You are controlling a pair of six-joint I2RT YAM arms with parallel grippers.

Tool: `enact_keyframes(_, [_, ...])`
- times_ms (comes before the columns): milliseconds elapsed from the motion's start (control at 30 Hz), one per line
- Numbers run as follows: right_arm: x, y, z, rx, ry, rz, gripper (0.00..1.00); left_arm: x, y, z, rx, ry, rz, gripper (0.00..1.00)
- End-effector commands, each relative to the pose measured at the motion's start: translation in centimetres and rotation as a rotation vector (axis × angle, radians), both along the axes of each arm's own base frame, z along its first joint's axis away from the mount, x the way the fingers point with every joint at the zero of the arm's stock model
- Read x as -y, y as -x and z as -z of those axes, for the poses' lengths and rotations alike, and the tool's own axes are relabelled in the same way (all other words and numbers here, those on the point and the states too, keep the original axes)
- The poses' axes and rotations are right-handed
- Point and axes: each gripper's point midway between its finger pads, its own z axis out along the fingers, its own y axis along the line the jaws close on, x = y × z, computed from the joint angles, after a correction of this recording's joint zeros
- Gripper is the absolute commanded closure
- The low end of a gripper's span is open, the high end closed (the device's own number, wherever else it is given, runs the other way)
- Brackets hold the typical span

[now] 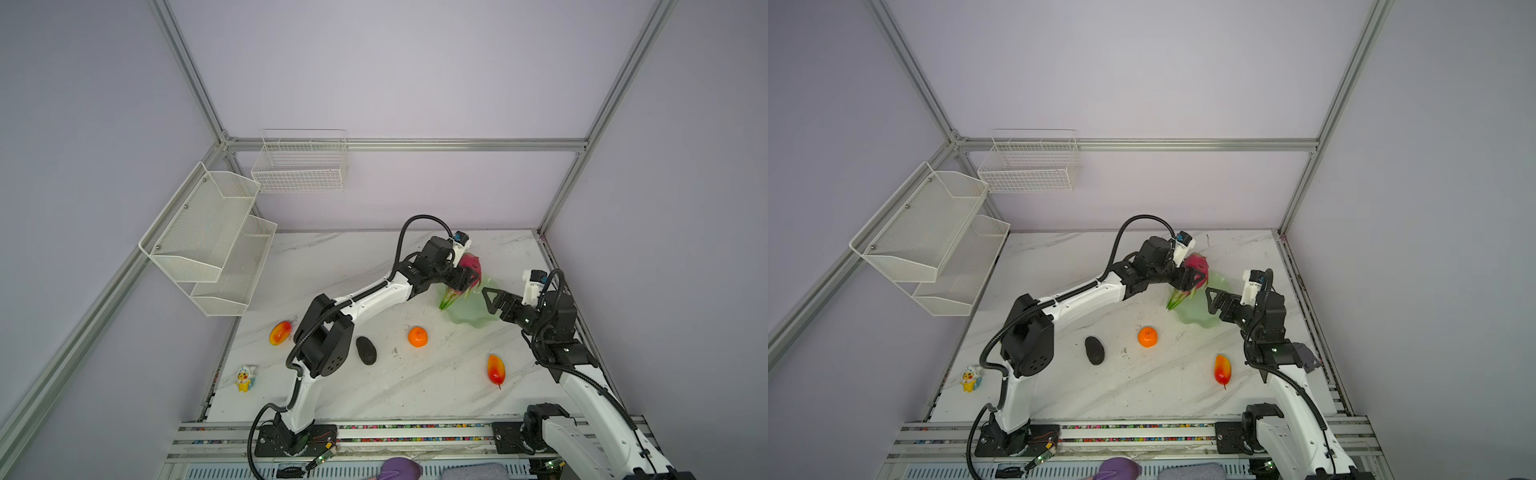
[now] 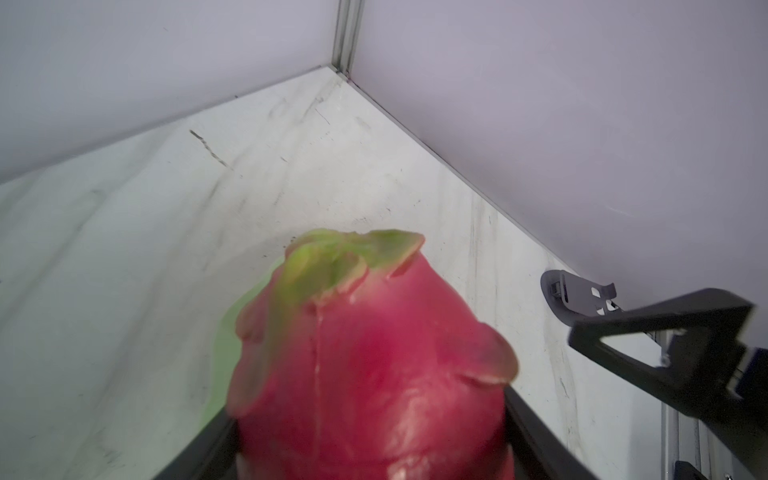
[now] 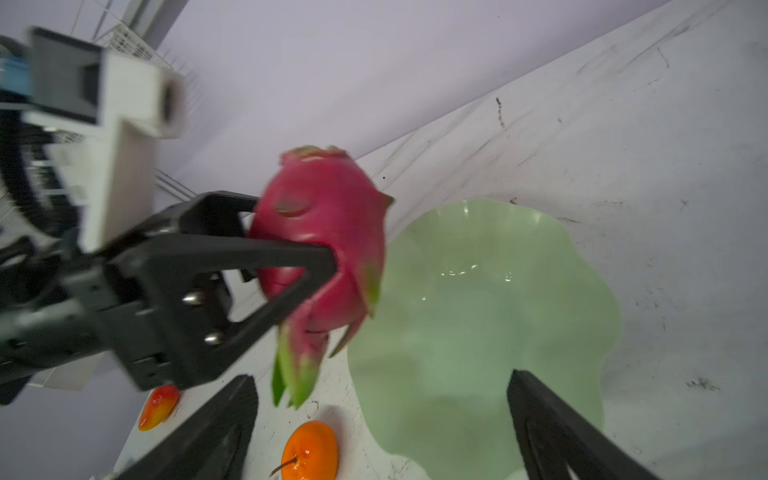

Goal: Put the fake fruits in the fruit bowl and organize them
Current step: 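Carry the dragon fruit into the green bowl and open the left gripper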

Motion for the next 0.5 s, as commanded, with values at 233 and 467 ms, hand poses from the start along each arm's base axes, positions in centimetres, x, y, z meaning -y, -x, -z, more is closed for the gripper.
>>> enact_keyframes(233, [-1.8,2.0,-0.2,0.047,-0.017,-0.125,0.03,3.9,-2.4,-0.7,0.027,0.052,0.019,0.47])
enact_keyframes(467, [-1.8,1.6,0.0,0.031,0.003,-0.133,0.03,4.6,-2.6,2.8,-0.022,0.016,0.028,0.43])
